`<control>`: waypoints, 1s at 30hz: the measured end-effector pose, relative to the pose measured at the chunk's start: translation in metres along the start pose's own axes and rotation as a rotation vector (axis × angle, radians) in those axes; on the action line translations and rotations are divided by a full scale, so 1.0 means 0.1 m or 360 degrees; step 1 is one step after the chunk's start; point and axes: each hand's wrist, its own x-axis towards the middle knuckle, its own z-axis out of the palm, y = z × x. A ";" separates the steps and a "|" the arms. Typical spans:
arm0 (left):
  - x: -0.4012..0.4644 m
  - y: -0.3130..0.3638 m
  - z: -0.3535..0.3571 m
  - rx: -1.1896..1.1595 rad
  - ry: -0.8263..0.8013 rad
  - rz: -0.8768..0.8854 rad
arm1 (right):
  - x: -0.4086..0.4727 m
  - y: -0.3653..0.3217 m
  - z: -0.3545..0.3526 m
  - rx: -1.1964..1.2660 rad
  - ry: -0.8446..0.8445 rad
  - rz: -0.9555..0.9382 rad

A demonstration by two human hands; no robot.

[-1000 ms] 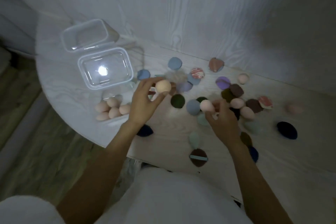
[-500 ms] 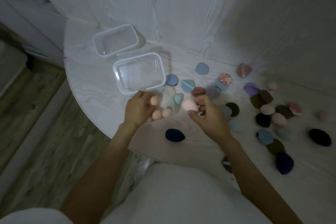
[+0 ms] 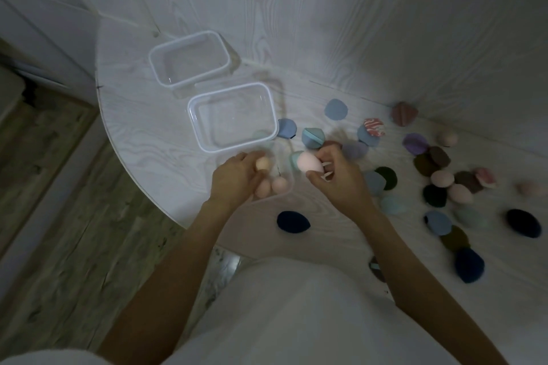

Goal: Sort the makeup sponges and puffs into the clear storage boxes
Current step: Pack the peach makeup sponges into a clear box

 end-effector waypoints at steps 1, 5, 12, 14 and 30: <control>0.00 -0.02 0.00 0.0096 -0.0023 0.0035 | 0.00 0.00 0.01 0.0015 0.0011 0.0000; -0.05 -0.09 -0.05 0.0223 0.0054 0.0139 | 0.01 -0.02 0.07 0.0059 0.0029 0.0011; -0.17 -0.10 -0.04 0.0282 -0.0082 0.0125 | 0.14 -0.16 0.23 -0.0053 -0.0006 -0.0173; -0.21 -0.10 -0.03 0.0257 -0.0092 0.0132 | 0.20 -0.22 0.30 -0.0160 -0.0046 -0.0301; -0.33 -0.12 0.08 0.0241 -0.0022 0.0280 | 0.47 -0.37 0.62 -0.1611 -0.0684 -0.0696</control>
